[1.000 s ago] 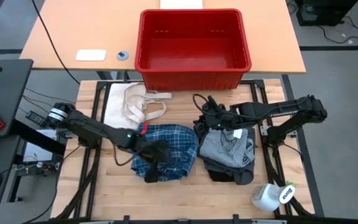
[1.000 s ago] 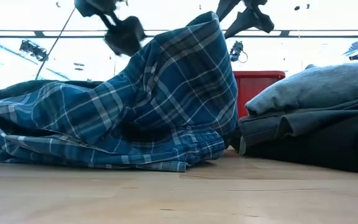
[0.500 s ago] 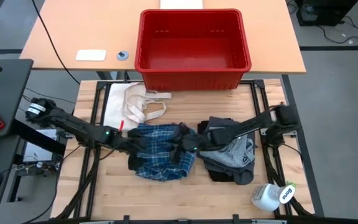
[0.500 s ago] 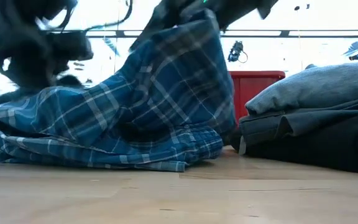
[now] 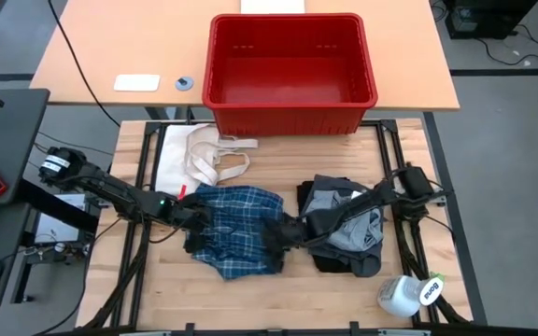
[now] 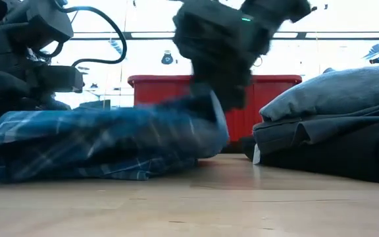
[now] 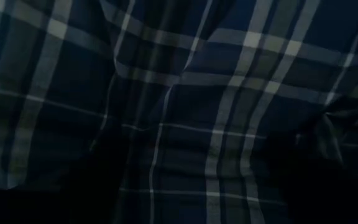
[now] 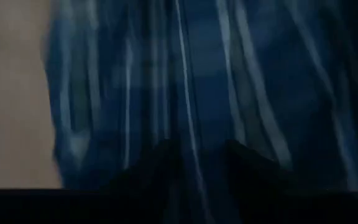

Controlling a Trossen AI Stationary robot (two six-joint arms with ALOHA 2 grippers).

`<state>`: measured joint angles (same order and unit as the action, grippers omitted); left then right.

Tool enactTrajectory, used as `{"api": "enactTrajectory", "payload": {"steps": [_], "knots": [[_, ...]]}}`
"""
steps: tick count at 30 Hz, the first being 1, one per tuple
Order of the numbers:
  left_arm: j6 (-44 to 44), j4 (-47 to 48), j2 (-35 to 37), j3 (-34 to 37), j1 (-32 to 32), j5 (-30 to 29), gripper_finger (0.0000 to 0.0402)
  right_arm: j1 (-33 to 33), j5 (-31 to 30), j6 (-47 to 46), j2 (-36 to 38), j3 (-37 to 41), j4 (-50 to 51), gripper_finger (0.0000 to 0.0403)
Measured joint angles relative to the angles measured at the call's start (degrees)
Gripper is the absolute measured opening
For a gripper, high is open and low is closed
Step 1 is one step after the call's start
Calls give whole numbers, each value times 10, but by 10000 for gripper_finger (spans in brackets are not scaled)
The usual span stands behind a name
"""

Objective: Fold Laundry from Bin
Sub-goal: Fold the blue checkered pants

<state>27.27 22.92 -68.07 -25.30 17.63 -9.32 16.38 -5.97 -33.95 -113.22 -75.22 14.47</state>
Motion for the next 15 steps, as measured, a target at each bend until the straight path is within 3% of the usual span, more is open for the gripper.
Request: {"api": "enactTrajectory", "payload": {"steps": [7,11,15], "knots": [[-9,7,13,1,0,14,388,43,-32,-17,14,2,176,155],[-3,50,61,-18,0,43,389,35,-51,-29,63,-7,177,155],[-13,103,123,-62,0,43,389,20,-127,-12,120,-21,135,155]]}}
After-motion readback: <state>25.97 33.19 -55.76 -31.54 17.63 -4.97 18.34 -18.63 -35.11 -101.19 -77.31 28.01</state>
